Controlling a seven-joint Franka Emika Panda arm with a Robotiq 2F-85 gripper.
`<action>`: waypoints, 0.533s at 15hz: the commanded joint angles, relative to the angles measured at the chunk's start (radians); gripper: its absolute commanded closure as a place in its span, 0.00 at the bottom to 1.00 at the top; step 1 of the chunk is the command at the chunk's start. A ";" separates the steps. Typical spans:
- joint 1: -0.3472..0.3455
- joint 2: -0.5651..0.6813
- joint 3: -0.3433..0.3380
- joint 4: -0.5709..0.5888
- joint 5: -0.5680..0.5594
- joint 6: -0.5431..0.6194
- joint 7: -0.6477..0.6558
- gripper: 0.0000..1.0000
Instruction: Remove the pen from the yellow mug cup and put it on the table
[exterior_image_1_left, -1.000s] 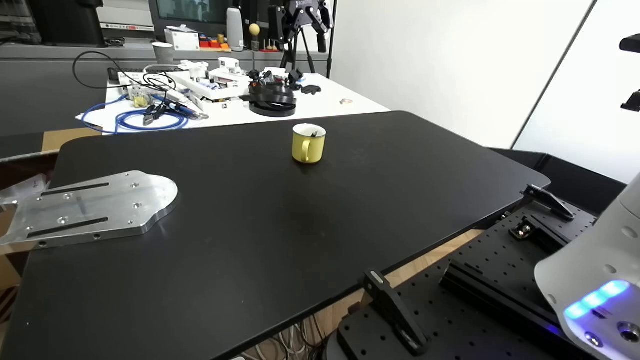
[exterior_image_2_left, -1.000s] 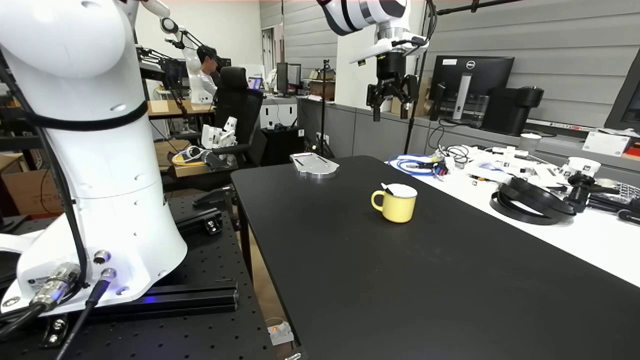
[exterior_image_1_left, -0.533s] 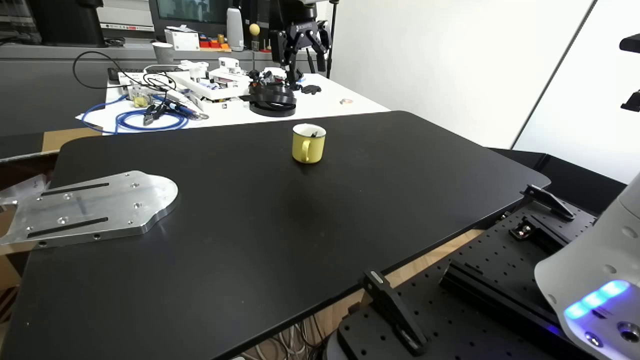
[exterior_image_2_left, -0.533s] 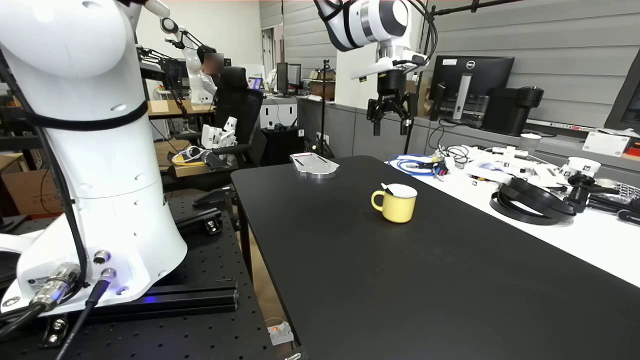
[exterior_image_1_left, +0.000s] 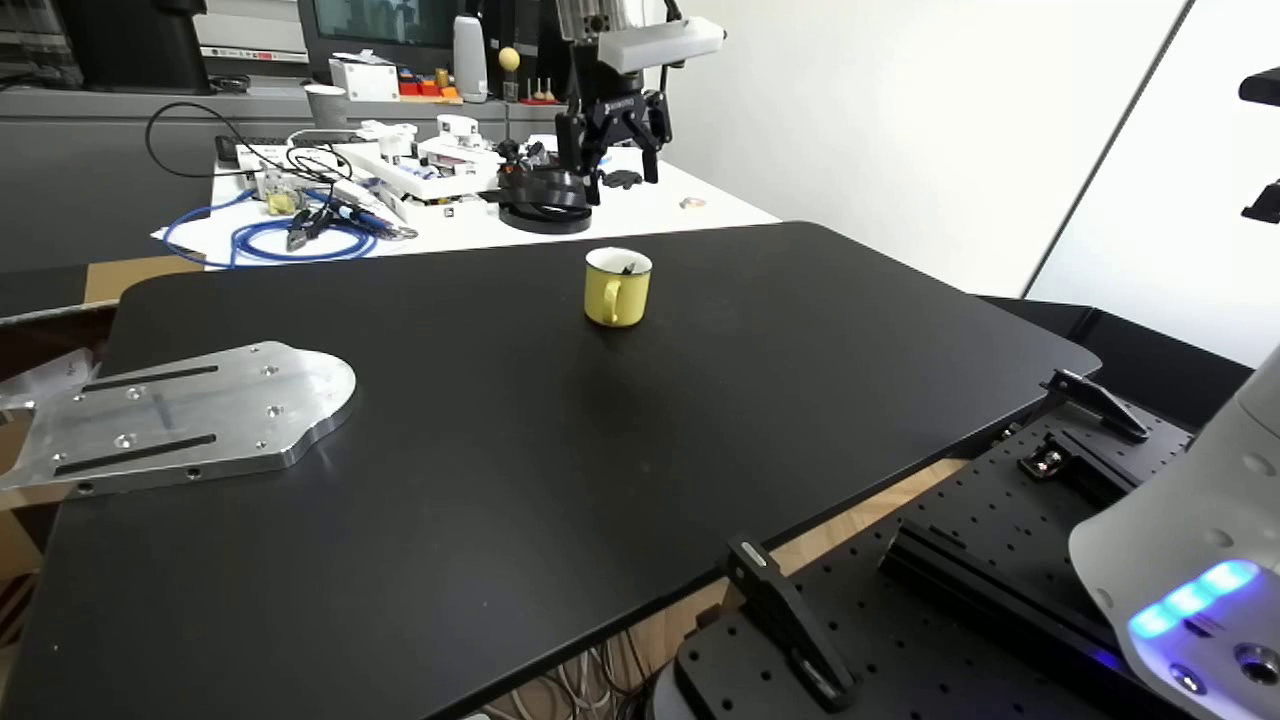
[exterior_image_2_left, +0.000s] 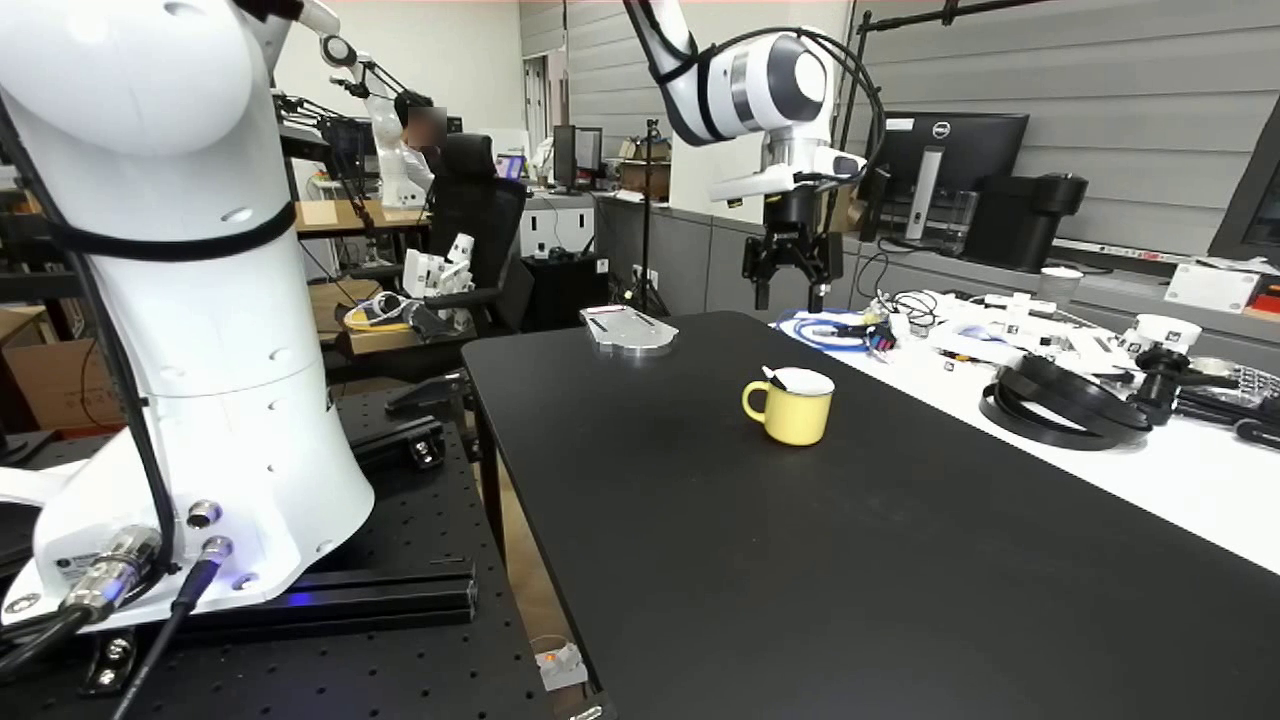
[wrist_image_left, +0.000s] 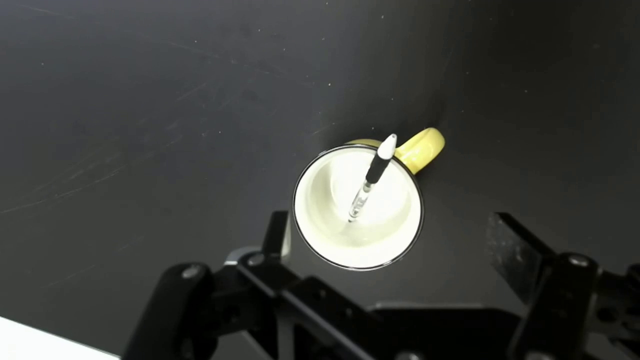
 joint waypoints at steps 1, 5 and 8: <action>-0.003 0.015 -0.012 -0.023 0.030 0.049 -0.008 0.00; -0.009 0.038 -0.015 -0.036 0.065 0.089 -0.014 0.00; -0.011 0.046 -0.018 -0.046 0.086 0.105 -0.017 0.00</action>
